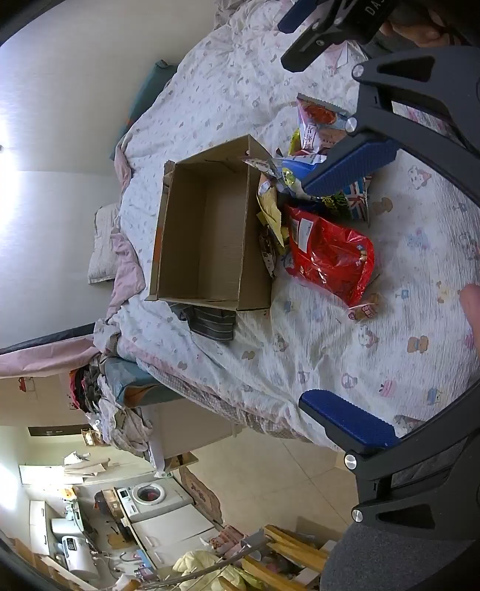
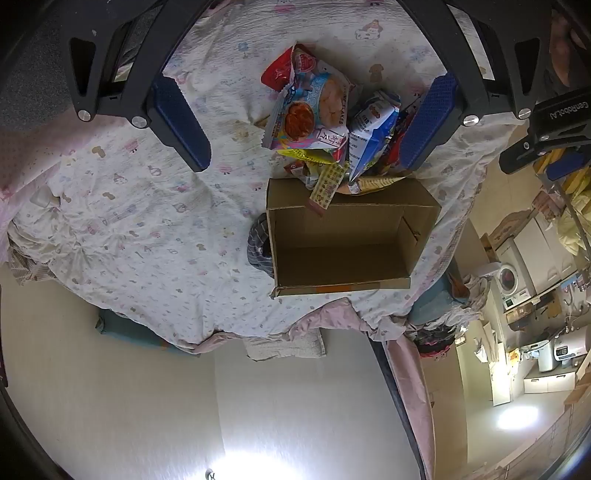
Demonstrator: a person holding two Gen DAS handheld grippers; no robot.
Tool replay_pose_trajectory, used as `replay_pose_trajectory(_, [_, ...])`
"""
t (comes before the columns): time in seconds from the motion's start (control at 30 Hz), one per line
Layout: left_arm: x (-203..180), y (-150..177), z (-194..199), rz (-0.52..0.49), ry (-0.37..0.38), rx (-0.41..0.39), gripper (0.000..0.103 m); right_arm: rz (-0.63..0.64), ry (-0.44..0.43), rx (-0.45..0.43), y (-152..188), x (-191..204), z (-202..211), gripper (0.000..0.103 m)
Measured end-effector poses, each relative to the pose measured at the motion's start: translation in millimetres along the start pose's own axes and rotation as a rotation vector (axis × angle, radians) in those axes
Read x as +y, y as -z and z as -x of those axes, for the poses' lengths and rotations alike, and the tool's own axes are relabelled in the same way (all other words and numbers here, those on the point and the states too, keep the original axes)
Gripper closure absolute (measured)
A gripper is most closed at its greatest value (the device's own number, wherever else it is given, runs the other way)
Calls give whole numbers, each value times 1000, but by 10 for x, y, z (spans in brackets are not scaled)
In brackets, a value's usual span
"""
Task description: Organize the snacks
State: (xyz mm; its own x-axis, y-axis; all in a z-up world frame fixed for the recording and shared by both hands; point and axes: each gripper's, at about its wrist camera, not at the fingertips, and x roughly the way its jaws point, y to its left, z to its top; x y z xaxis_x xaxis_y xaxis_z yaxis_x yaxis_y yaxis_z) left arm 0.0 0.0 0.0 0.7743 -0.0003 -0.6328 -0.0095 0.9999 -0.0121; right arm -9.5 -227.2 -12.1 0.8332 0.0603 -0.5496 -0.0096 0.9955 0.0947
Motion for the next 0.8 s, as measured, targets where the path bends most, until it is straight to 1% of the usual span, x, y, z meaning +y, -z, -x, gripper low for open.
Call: replay_pose_trajectory(0.8, [-1,0,0,-3,-2,-1,0,1,1,-5,-10,-10,5,0])
